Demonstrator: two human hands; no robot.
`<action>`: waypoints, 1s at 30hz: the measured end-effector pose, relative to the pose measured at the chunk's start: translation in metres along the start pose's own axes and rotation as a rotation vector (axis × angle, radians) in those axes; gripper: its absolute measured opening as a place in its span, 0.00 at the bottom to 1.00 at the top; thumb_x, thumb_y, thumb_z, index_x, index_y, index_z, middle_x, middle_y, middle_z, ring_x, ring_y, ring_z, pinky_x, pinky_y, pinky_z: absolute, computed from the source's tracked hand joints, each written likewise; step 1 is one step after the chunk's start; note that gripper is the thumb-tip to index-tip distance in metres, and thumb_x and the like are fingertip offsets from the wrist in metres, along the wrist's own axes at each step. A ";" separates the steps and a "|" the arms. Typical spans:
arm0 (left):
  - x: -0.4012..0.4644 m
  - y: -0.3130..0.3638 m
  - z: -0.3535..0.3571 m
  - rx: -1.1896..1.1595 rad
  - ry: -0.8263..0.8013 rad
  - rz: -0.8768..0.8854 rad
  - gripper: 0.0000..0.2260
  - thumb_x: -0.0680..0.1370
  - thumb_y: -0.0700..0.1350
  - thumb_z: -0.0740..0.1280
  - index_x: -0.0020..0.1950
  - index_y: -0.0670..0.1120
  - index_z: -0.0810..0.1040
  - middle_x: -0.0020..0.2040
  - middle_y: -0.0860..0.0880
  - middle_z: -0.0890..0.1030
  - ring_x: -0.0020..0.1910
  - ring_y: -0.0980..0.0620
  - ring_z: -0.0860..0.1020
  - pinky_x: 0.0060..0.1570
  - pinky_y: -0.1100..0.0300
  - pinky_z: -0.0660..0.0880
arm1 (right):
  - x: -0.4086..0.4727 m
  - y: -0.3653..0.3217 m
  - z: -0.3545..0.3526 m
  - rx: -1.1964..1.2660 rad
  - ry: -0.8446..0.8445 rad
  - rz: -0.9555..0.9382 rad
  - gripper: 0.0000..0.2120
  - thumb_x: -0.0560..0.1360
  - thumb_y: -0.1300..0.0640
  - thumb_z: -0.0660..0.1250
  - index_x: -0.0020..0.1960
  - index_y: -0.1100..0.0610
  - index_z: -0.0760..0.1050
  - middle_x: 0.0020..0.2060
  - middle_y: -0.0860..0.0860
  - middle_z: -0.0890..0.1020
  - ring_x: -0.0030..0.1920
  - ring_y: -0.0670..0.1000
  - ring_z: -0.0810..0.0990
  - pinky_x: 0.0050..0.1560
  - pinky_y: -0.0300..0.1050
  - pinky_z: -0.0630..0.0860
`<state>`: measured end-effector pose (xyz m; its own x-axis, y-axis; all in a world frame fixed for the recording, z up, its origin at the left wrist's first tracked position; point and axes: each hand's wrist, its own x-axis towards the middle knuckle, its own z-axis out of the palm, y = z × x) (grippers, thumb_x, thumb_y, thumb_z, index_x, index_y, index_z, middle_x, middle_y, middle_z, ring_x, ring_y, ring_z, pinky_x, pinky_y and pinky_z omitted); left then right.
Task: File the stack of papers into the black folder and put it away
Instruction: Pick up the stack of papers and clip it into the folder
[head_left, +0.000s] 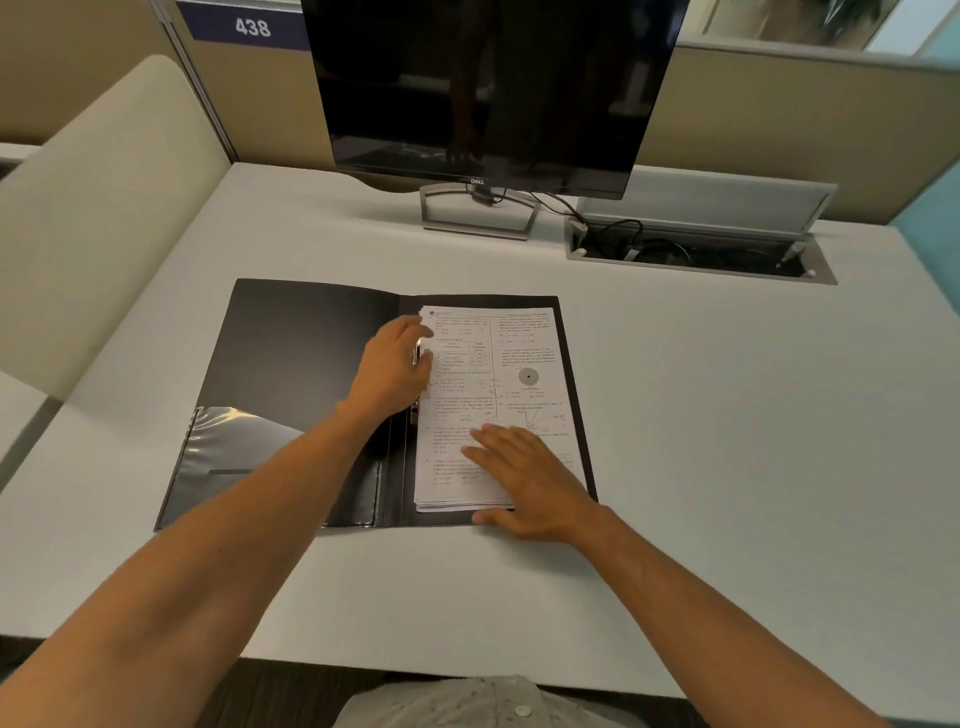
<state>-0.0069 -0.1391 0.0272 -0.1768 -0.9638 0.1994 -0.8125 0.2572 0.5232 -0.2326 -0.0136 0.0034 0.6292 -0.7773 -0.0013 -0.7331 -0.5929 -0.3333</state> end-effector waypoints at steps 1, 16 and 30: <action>0.010 0.000 0.001 0.029 -0.025 -0.003 0.15 0.77 0.46 0.65 0.63 0.44 0.74 0.69 0.46 0.72 0.68 0.46 0.68 0.67 0.53 0.63 | 0.002 -0.003 0.001 -0.013 -0.006 -0.025 0.38 0.71 0.36 0.65 0.74 0.50 0.56 0.75 0.51 0.59 0.75 0.52 0.54 0.74 0.50 0.47; 0.091 -0.015 0.017 0.190 -0.399 -0.060 0.31 0.76 0.57 0.64 0.73 0.44 0.61 0.73 0.45 0.65 0.71 0.43 0.64 0.68 0.44 0.64 | 0.032 -0.016 0.016 0.065 -0.063 -0.094 0.32 0.73 0.44 0.67 0.72 0.50 0.59 0.72 0.51 0.66 0.71 0.54 0.63 0.71 0.52 0.60; 0.099 -0.019 0.026 0.327 -0.455 0.038 0.33 0.75 0.63 0.62 0.73 0.45 0.62 0.70 0.44 0.69 0.67 0.42 0.67 0.64 0.44 0.66 | 0.040 -0.017 0.013 -0.020 -0.150 -0.269 0.28 0.73 0.54 0.71 0.70 0.54 0.65 0.68 0.54 0.71 0.67 0.55 0.69 0.68 0.52 0.66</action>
<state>-0.0233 -0.2410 0.0149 -0.3718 -0.9060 -0.2023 -0.9182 0.3268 0.2241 -0.1914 -0.0319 -0.0034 0.8311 -0.5533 -0.0552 -0.5394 -0.7781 -0.3219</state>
